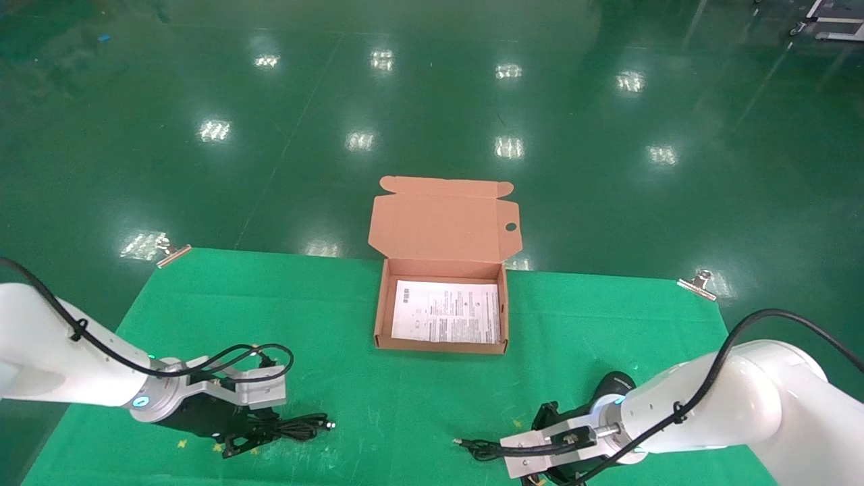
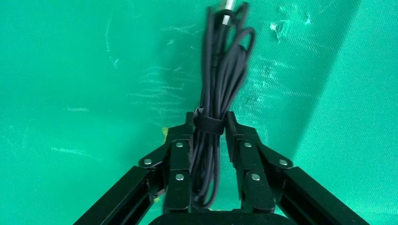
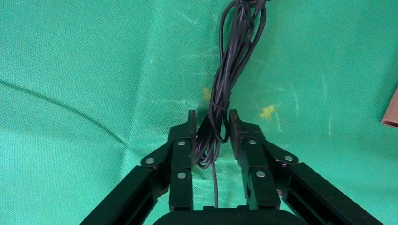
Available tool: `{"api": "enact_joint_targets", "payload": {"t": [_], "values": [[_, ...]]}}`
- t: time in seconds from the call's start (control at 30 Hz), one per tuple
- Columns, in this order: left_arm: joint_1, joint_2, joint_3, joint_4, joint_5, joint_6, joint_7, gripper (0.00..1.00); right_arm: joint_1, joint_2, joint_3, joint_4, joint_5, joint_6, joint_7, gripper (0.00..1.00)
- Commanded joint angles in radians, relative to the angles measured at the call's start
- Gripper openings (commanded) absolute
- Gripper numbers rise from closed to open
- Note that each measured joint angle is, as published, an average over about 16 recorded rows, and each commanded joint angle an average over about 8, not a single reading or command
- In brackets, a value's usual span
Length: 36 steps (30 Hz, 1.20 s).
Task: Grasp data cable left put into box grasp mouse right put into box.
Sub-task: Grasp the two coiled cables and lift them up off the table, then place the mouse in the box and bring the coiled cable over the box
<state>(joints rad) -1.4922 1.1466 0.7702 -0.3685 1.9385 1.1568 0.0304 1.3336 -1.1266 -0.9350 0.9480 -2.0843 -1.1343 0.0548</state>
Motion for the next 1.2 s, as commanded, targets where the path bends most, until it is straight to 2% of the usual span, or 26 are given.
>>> {"api": "enact_joint_targets", "payload": {"t": [0.03, 0.47, 0.6, 0.7, 0.93, 1.07, 1.2], "values": [[0.000, 0.000, 0.000, -0.001, 0.000, 0.000, 0.000, 0.00, 0.000, 0.000, 0.000, 0.000, 0.000, 0.000, 0.000, 0.00], [-0.001, -0.003, -0.001, -0.005, -0.001, 0.001, 0.003, 0.00, 0.006, 0.005, 0.003, -0.001, 0.001, -0.005, 0.009, 0.00], [-0.012, -0.029, -0.013, -0.036, -0.021, 0.019, 0.028, 0.00, 0.032, 0.038, 0.027, 0.018, 0.009, -0.015, 0.059, 0.00], [-0.028, -0.070, -0.034, -0.088, -0.050, 0.035, 0.057, 0.00, 0.061, 0.092, 0.068, 0.071, 0.024, -0.013, 0.122, 0.00], [-0.052, -0.169, -0.094, -0.278, -0.108, 0.000, 0.078, 0.00, 0.124, 0.217, 0.177, 0.250, 0.032, 0.082, 0.220, 0.00], [-0.064, -0.200, -0.122, -0.391, -0.124, -0.036, 0.056, 0.00, 0.181, 0.210, 0.211, 0.284, 0.011, 0.143, 0.228, 0.00], [-0.081, -0.207, -0.140, -0.481, -0.118, -0.082, 0.025, 0.00, 0.249, 0.152, 0.227, 0.264, 0.014, 0.195, 0.199, 0.00]]}}
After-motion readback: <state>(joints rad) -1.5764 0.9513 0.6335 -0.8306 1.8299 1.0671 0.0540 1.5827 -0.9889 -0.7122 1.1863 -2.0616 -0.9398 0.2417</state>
